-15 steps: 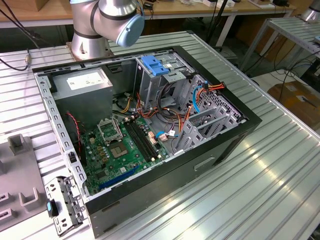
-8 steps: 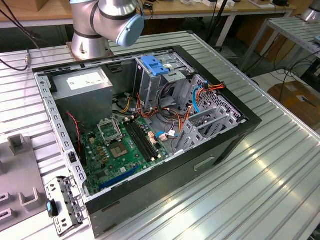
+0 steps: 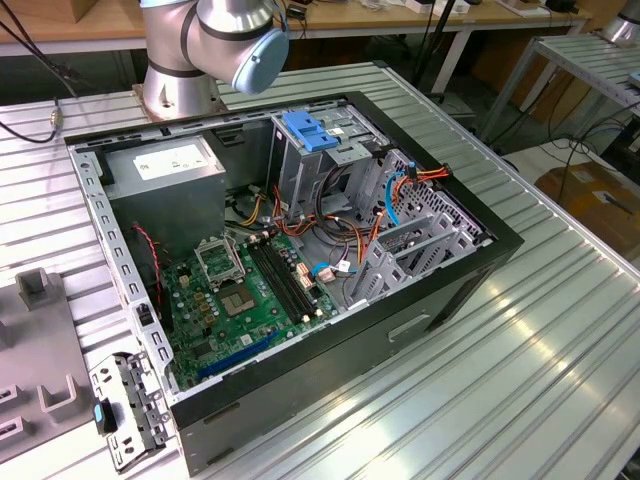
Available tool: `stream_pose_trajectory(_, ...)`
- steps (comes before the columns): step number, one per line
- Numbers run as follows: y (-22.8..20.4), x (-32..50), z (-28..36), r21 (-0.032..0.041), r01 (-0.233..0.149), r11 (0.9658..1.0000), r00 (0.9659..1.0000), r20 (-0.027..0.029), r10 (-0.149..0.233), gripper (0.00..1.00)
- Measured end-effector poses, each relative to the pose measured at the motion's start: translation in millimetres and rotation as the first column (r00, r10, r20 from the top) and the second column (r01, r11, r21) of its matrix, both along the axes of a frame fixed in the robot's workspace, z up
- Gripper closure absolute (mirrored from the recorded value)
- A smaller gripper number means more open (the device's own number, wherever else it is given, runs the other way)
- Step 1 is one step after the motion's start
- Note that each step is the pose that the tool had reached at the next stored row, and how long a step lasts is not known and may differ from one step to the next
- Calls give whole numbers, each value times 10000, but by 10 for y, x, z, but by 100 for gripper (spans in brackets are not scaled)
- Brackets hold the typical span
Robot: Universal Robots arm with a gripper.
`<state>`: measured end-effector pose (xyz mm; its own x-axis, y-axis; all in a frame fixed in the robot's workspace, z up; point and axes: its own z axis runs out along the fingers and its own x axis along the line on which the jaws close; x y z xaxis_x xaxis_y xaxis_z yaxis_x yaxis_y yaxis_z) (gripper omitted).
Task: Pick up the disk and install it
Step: 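Pick up the disk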
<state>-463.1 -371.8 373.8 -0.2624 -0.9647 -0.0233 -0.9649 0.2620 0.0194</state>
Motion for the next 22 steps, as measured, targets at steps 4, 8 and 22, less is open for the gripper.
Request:
stream_pose_trajectory(4,1,3,-12,2,20,10000,9998,176,-20,89)
stream_pose_trajectory(8,1,2,-17,0,22,10000,9998,186,-22,89)
stream_pose_trajectory(22,1,2,-21,0,22,10000,9998,185,-22,76)
